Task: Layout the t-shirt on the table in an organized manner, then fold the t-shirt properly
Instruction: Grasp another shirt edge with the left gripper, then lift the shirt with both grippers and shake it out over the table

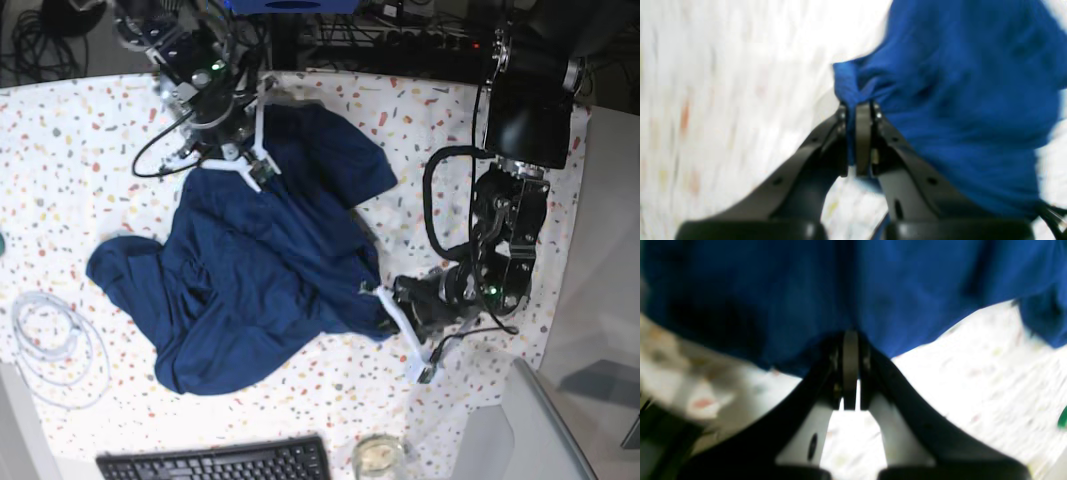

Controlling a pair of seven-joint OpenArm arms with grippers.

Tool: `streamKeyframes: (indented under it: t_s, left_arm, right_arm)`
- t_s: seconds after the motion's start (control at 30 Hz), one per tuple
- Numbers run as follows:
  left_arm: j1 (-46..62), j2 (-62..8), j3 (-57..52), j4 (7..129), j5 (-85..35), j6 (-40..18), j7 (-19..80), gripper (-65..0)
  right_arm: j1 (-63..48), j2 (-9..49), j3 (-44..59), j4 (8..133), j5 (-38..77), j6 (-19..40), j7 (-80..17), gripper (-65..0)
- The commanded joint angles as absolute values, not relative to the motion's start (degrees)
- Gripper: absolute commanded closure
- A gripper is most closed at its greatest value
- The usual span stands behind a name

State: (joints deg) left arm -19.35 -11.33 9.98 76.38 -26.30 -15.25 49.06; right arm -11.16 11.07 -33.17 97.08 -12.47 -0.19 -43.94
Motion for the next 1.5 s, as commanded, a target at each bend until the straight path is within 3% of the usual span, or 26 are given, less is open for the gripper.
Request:
streamKeyframes:
  t_s: [0.0,0.27,0.47,0.7,0.77,0.9,0.97,1.07,1.23,1.47]
  left_arm:
    - [-21.3,-11.7,9.8,78.2,-26.6,-15.3,48.2,0.0]
    - [-28.3,-5.1,10.0,73.1,-16.2,-15.3,48.0,0.0]
    - [-28.8,0.3,9.8,70.5,-6.5,-15.3,47.8,0.0]
    - [-26.1,1.0,9.9,69.0,-4.8,-15.3,47.0,0.0]
    - [-25.5,0.8,9.9,69.0,-4.8,-15.3,44.8,0.0]
    - [-24.6,0.7,9.9,69.0,-4.8,-15.3,43.7,0.0]
    - [-24.7,0.7,9.8,69.0,-4.8,-15.3,43.6,0.0]
    - [-24.7,0.8,9.5,69.3,-4.8,-15.3,43.6,0.0]
    - [-25.8,0.8,9.5,68.8,-4.9,-15.3,43.7,0.0]
    - [-25.8,0.9,9.5,69.1,-4.9,-15.3,43.9,0.0]
  right_arm:
    - [-8.3,9.6,-32.1,99.2,-12.8,-0.2,-41.3,0.0]
    - [1.3,12.9,-29.0,98.4,-12.6,-0.1,-46.7,0.0]
    - [4.8,12.7,-28.5,96.0,-12.8,5.1,-47.0,0.0]
    - [0.6,8.9,-29.2,95.4,-12.6,8.7,-48.5,-0.5]
    - [0.1,6.5,-29.2,93.5,-12.6,10.6,-48.5,-6.2]
    - [-0.1,3.1,-29.3,91.5,-12.6,13.5,-48.4,-27.3]
    - [-0.7,1.7,-29.3,91.5,-12.6,15.0,-47.3,-34.4]
    - [-0.7,0.8,-30.7,90.6,-12.6,15.7,-43.6,-37.4]
    - [1.7,0.6,-37.5,84.7,-12.7,15.7,-41.1,-37.5]
    - [5.4,-2.7,-38.1,74.6,-12.9,15.5,-35.8,-37.2]
